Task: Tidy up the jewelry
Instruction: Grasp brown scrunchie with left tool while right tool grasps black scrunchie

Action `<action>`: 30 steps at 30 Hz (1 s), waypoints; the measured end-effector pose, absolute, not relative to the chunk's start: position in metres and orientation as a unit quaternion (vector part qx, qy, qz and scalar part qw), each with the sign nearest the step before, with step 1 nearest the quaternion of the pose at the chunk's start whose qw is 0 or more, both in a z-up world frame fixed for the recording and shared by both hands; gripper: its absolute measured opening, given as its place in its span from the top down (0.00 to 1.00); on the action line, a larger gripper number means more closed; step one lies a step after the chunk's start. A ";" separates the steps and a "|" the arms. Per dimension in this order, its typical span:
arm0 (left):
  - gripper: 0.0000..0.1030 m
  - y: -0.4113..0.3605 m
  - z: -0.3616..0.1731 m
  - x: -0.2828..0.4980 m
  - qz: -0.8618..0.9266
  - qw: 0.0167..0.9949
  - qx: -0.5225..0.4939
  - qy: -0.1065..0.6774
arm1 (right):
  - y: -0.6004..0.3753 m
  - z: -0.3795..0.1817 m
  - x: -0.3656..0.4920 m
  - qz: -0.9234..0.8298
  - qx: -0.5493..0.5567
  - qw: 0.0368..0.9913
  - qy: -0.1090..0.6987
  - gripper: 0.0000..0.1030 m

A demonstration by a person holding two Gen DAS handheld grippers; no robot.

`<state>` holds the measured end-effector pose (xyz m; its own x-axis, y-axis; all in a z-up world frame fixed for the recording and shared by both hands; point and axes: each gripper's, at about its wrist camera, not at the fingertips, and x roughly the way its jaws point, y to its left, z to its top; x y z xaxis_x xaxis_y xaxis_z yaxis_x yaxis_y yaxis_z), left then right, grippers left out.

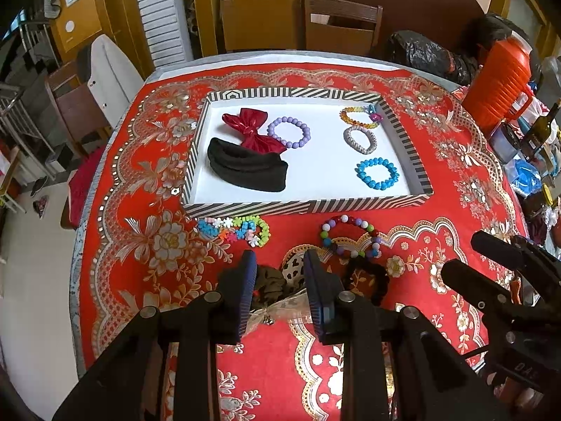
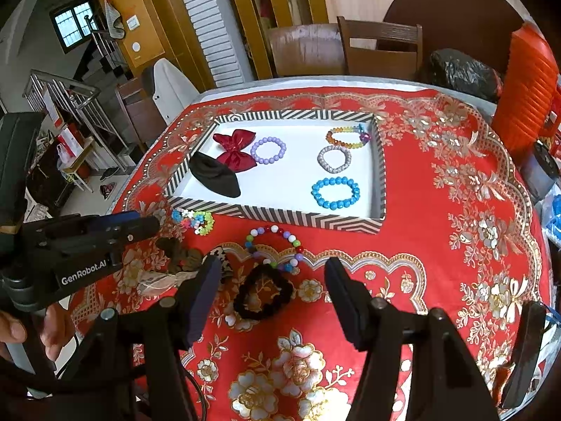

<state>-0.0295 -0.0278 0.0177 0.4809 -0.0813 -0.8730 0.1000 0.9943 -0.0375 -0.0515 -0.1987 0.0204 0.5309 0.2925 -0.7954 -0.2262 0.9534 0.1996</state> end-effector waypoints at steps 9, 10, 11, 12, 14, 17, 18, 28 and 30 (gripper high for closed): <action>0.84 -0.022 0.016 -0.025 -0.060 0.856 -0.001 0.514 | -0.199 0.015 -0.049 0.150 0.036 0.870 0.468 0.38; 0.84 -0.018 0.018 -0.024 -0.060 0.856 -0.005 0.513 | -0.200 0.015 -0.050 0.149 0.036 0.870 0.468 0.38; 0.84 -0.013 0.019 -0.023 -0.060 0.856 -0.009 0.513 | -0.202 0.013 -0.050 0.148 0.035 0.870 0.470 0.38; 0.84 -0.009 0.020 -0.022 -0.060 0.856 -0.012 0.513 | -0.204 0.011 -0.050 0.149 0.034 0.868 0.472 0.38; 0.84 0.006 0.019 -0.019 -0.052 0.852 -0.014 0.520 | -0.208 0.005 -0.051 0.151 0.034 0.864 0.479 0.38; 0.84 0.023 0.016 -0.016 -0.037 0.849 -0.012 0.526 | -0.215 -0.007 -0.052 0.146 0.027 0.858 0.492 0.38; 0.84 0.030 0.014 -0.016 -0.032 0.847 -0.014 0.530 | -0.218 -0.011 -0.053 0.145 0.027 0.856 0.495 0.38; 0.84 0.043 -0.018 -0.029 -0.065 0.812 -0.061 0.577 | -0.223 -0.044 -0.048 0.154 0.047 0.838 0.521 0.38; 0.84 0.041 -0.024 -0.030 -0.069 0.804 -0.063 0.587 | -0.218 -0.048 -0.045 0.160 0.046 0.836 0.523 0.38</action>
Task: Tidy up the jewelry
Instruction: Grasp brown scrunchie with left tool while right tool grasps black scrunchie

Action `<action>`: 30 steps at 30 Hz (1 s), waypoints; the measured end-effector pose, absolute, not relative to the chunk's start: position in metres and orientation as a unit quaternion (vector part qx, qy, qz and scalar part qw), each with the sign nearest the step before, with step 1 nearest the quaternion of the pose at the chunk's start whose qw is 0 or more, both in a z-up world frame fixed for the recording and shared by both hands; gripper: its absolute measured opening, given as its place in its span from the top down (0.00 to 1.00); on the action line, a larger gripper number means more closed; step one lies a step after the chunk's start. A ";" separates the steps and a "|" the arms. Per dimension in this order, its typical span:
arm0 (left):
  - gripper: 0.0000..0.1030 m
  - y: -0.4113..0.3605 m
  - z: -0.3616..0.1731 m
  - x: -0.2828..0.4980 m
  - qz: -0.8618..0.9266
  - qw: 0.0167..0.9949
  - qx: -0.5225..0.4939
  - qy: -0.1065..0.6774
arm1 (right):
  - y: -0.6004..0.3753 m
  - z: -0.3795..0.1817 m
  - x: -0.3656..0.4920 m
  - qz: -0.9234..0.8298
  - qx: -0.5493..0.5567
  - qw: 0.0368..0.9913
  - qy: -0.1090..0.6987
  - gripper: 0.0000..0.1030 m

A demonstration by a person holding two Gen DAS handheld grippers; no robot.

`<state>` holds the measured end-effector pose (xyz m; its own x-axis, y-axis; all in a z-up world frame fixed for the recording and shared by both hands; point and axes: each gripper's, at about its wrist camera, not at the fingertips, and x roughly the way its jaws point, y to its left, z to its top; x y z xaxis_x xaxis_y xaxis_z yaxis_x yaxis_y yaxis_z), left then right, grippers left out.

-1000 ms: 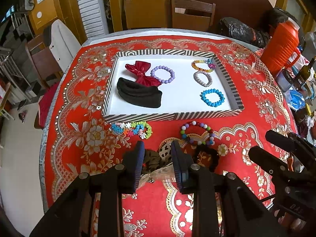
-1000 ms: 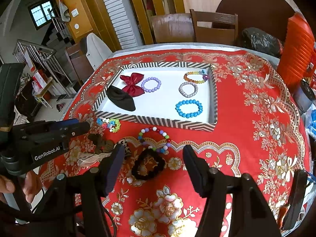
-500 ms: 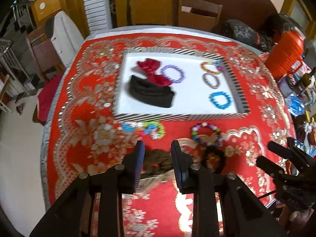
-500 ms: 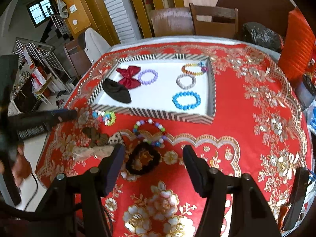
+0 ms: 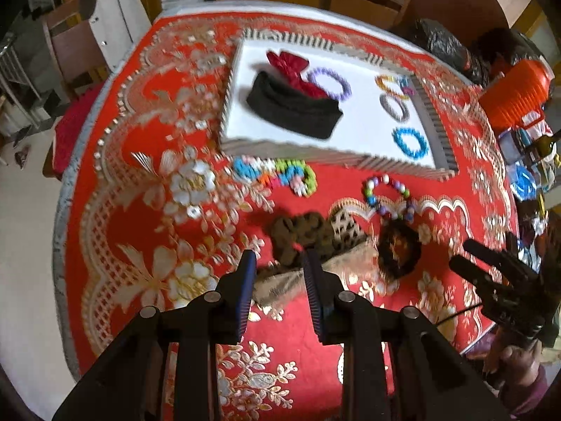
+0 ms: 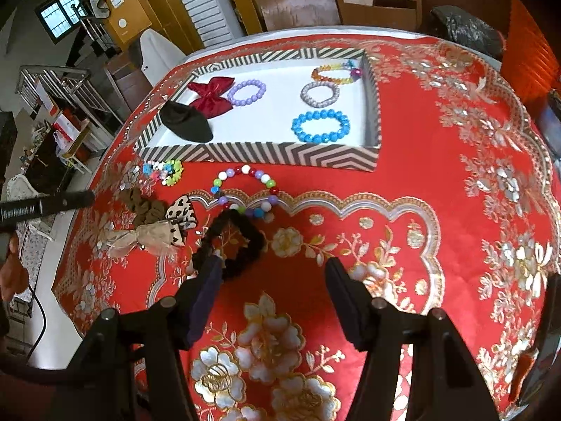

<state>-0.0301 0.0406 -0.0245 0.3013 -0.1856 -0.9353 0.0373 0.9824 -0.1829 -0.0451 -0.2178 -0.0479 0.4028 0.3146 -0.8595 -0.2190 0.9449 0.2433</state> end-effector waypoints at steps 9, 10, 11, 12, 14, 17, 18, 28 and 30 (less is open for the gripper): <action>0.84 0.033 -0.044 -0.017 -0.097 0.786 -0.080 0.605 | -0.197 -0.070 -0.026 0.175 0.037 0.827 0.533 0.44; 0.84 0.032 -0.046 -0.016 -0.100 0.784 -0.080 0.607 | -0.193 -0.073 -0.024 0.174 0.025 0.826 0.536 0.50; 0.84 0.034 -0.048 -0.014 -0.100 0.782 -0.086 0.609 | -0.190 -0.075 -0.023 0.172 0.015 0.826 0.537 0.52; 0.84 0.035 -0.050 -0.013 -0.101 0.781 -0.094 0.609 | -0.187 -0.077 -0.023 0.171 0.008 0.826 0.536 0.54; 0.84 0.039 -0.052 -0.009 -0.102 0.780 -0.105 0.609 | -0.184 -0.080 -0.020 0.171 0.002 0.825 0.538 0.55; 0.84 0.039 -0.056 -0.002 -0.104 0.778 -0.101 0.611 | -0.184 -0.083 -0.017 0.165 -0.002 0.825 0.541 0.55; 0.84 0.038 -0.057 0.000 -0.105 0.779 -0.096 0.610 | -0.184 -0.084 -0.016 0.163 -0.003 0.824 0.543 0.55; 0.84 0.023 -0.082 0.017 -0.124 0.762 -0.076 0.631 | -0.180 -0.086 -0.014 0.166 -0.019 0.824 0.542 0.67; 0.84 0.023 -0.083 0.017 -0.133 0.762 -0.082 0.628 | -0.178 -0.087 -0.014 0.165 -0.031 0.825 0.539 0.83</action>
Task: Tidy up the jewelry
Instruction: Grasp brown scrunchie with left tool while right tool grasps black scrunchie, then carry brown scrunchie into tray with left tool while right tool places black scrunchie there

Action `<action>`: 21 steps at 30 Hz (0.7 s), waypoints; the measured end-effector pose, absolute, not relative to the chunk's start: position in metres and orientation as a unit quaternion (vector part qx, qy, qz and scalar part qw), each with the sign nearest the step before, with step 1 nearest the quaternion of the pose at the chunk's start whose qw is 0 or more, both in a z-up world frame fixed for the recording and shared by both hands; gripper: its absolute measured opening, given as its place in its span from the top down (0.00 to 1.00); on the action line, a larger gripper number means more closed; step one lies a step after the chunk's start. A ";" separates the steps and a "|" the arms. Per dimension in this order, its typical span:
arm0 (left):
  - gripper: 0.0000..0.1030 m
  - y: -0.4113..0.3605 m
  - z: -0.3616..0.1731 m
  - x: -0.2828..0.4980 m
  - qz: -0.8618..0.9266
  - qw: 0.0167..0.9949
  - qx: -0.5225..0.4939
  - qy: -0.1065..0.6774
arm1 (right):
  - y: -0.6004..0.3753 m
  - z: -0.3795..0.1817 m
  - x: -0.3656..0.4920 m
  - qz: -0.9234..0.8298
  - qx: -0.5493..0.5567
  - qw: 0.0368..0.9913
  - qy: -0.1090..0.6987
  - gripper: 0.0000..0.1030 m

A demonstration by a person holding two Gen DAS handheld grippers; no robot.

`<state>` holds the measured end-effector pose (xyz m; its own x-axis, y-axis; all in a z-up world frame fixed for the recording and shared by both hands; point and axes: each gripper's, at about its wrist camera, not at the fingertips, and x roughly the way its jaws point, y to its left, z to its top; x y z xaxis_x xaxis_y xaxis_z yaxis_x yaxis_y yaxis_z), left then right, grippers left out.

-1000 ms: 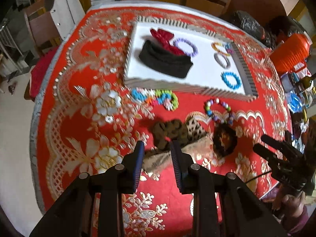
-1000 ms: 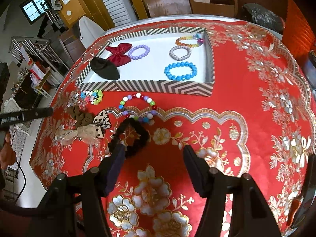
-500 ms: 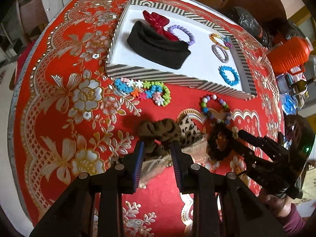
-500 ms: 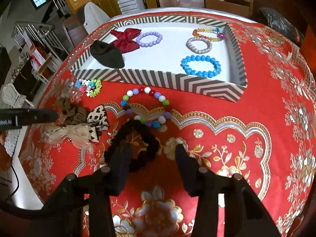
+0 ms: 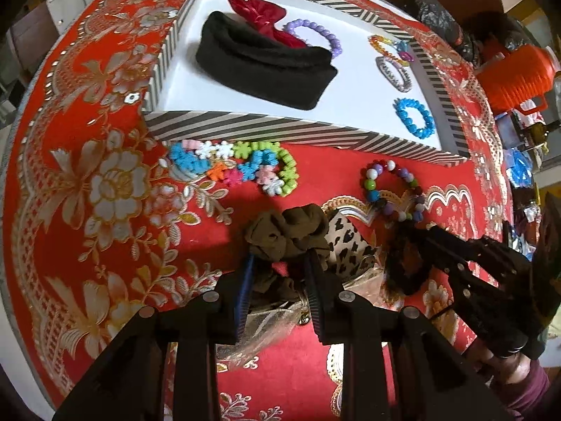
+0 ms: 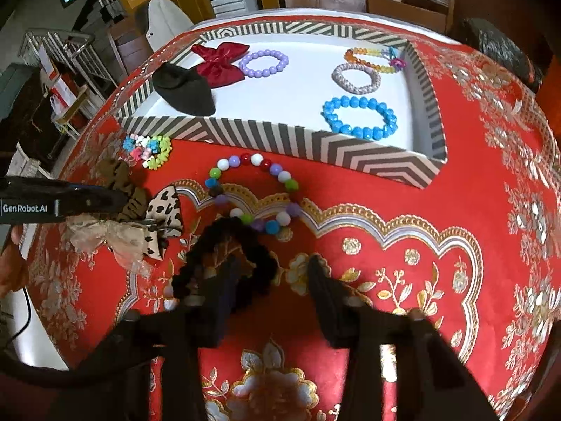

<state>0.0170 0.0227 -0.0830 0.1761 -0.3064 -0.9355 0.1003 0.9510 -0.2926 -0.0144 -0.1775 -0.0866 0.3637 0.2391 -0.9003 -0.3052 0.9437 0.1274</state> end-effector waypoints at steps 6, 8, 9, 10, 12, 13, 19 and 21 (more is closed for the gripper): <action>1.00 0.026 -0.076 0.012 -0.142 0.765 -0.103 0.619 | -0.184 -0.081 -0.015 0.179 0.001 0.820 0.543 0.91; 1.00 0.027 -0.065 0.007 -0.150 0.770 -0.104 0.612 | -0.188 -0.070 -0.018 0.183 0.008 0.824 0.536 0.92; 1.00 0.028 -0.058 0.004 -0.154 0.773 -0.103 0.606 | -0.191 -0.060 -0.020 0.186 0.011 0.828 0.528 0.92; 1.00 0.028 -0.051 0.002 -0.156 0.777 -0.102 0.601 | -0.193 -0.055 -0.022 0.187 0.012 0.831 0.524 0.92; 1.00 0.029 -0.040 0.000 -0.160 0.784 -0.102 0.591 | -0.197 -0.040 -0.025 0.189 0.012 0.839 0.511 0.92; 1.00 0.030 -0.035 -0.001 -0.161 0.788 -0.101 0.586 | -0.199 -0.034 -0.026 0.189 0.012 0.842 0.505 0.92; 1.00 0.034 -0.035 0.005 -0.132 0.799 -0.099 0.578 | -0.210 -0.013 -0.025 0.186 0.026 0.851 0.491 0.92; 0.84 0.037 -0.042 0.009 -0.126 0.793 -0.122 0.583 | -0.210 -0.012 -0.026 0.185 0.026 0.850 0.493 0.92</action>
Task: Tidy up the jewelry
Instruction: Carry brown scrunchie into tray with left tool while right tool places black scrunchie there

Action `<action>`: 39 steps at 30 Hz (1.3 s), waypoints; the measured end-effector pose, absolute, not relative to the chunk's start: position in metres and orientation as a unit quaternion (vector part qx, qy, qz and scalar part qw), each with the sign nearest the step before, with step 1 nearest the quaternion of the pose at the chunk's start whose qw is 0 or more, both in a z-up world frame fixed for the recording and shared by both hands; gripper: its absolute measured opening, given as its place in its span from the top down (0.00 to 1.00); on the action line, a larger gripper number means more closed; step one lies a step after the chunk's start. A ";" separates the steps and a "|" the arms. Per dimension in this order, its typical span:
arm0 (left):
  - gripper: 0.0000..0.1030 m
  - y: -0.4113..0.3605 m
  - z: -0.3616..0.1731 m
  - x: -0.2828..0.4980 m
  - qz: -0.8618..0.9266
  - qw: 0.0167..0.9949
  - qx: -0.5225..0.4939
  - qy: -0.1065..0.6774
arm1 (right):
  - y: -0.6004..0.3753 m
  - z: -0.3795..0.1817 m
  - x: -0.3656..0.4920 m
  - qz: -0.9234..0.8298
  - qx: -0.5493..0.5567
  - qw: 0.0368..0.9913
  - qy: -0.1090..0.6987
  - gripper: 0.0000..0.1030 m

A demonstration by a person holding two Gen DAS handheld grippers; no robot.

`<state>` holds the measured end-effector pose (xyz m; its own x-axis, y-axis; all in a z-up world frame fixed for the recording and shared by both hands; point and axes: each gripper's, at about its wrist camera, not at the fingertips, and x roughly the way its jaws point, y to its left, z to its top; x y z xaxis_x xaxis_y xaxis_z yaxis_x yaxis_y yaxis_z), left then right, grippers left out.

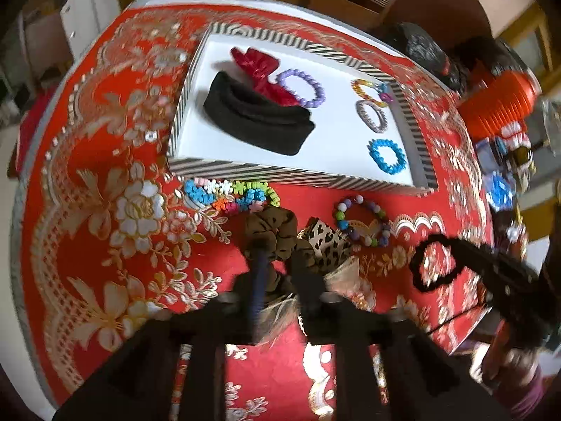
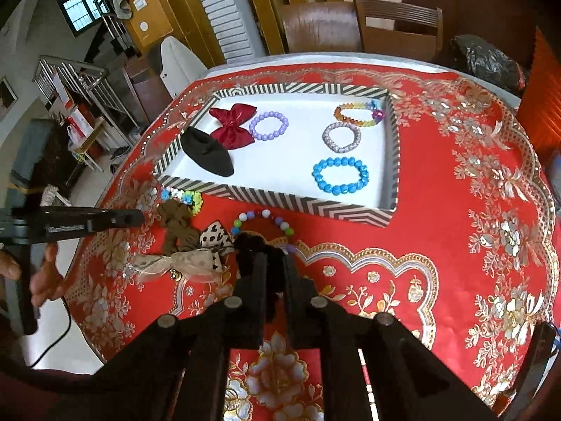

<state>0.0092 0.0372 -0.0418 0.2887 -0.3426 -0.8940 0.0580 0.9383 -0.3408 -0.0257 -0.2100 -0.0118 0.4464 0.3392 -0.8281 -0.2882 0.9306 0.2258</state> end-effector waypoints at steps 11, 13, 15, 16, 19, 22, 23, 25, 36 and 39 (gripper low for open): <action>0.79 0.011 -0.081 0.029 -0.090 0.788 -0.126 0.596 | -0.211 -0.010 -0.034 0.192 0.017 0.844 0.501 0.92; 0.83 0.007 -0.081 0.028 -0.092 0.789 -0.109 0.597 | -0.212 -0.008 -0.033 0.193 0.017 0.844 0.500 0.92; 0.94 0.008 -0.081 0.028 -0.099 0.783 -0.113 0.603 | -0.212 -0.007 -0.031 0.196 0.017 0.844 0.498 0.92; 0.96 0.011 -0.080 0.028 -0.103 0.780 -0.123 0.605 | -0.212 -0.006 -0.031 0.198 0.017 0.845 0.497 0.92; 0.98 0.016 -0.068 0.024 -0.115 0.777 -0.144 0.602 | -0.211 -0.001 -0.029 0.205 0.018 0.847 0.490 0.92; 0.98 0.018 -0.045 0.019 -0.126 0.786 -0.140 0.589 | -0.211 0.009 -0.028 0.211 0.018 0.852 0.479 0.92; 0.98 0.018 -0.035 0.017 -0.130 0.790 -0.139 0.583 | -0.211 0.013 -0.027 0.212 0.018 0.854 0.476 0.92; 0.98 0.018 -0.018 0.016 -0.132 0.798 -0.134 0.572 | -0.212 0.019 -0.024 0.213 0.018 0.857 0.470 0.92; 0.98 0.000 0.036 0.049 -0.146 0.828 -0.114 0.530 | -0.223 0.040 0.020 0.200 0.039 0.871 0.447 0.92; 0.98 -0.010 0.040 0.063 -0.149 0.830 -0.108 0.526 | -0.225 0.041 0.034 0.195 0.041 0.872 0.447 0.92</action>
<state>0.0633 -0.0096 0.0397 0.4014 -0.3608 -0.8419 0.1338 0.9324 -0.3358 0.0345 -0.2249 0.0411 0.5246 0.3758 -0.7639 -0.3029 0.9210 0.2451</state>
